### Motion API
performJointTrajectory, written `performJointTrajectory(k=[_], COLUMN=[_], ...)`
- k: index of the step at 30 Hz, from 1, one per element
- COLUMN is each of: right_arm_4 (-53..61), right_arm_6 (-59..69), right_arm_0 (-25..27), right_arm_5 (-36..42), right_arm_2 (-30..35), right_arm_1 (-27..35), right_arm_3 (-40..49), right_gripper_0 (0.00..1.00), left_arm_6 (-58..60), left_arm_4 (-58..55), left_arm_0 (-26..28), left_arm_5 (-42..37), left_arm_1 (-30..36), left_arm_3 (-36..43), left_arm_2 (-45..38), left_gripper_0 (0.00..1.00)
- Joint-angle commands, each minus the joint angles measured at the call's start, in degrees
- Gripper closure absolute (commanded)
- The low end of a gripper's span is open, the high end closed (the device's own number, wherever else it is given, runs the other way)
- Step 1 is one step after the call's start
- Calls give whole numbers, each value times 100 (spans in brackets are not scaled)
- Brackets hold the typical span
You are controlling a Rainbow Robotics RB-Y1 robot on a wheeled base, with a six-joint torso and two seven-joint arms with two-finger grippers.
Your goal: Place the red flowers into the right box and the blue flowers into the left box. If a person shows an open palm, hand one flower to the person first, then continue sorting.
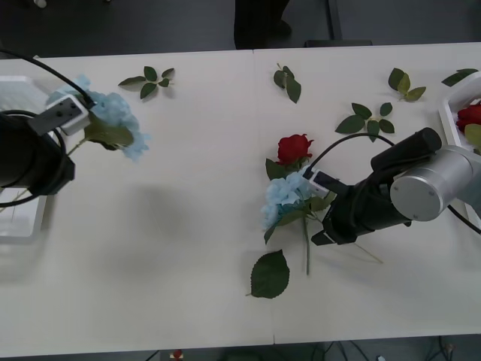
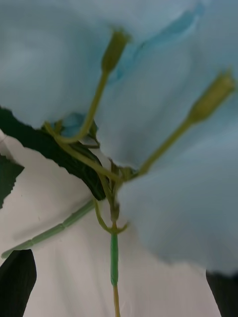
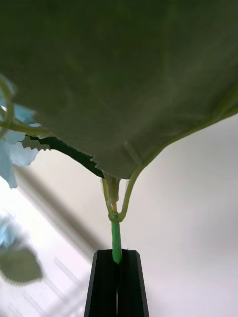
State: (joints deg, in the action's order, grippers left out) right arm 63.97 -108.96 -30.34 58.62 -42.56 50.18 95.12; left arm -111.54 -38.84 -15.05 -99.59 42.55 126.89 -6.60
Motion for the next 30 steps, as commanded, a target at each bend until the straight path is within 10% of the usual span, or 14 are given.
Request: performJointTrajectory(k=[1,8,15,20,30], right_arm_4=[-183,-719,-807,-851,-684], right_arm_6=[296,437,578,666,789], right_arm_0=[28,28,37,46,72], right_arm_5=[26,26,26,18,0], right_arm_2=[2,2,2,11,239], right_arm_1=[-246,-448,-492,-465,-369], right_arm_3=[-37,-125,-134,-134,-81], right_gripper_0=[0,3,74,99,100], left_arm_6=[291,150,-52,-87,-122], left_arm_4=[193,878,2232,2584,2592], left_arm_0=[-174,-139,-121,-121,-121], left_arm_5=[-561,-1041,-1009,-596,371], left_arm_1=[438,895,1106,1106,1106], left_arm_3=[-428,-1289,-2212,-2863,-3768], left_arm_2=[-764,-1361,-1247,-1089,-992], left_gripper_0=[100,100,100,100,100])
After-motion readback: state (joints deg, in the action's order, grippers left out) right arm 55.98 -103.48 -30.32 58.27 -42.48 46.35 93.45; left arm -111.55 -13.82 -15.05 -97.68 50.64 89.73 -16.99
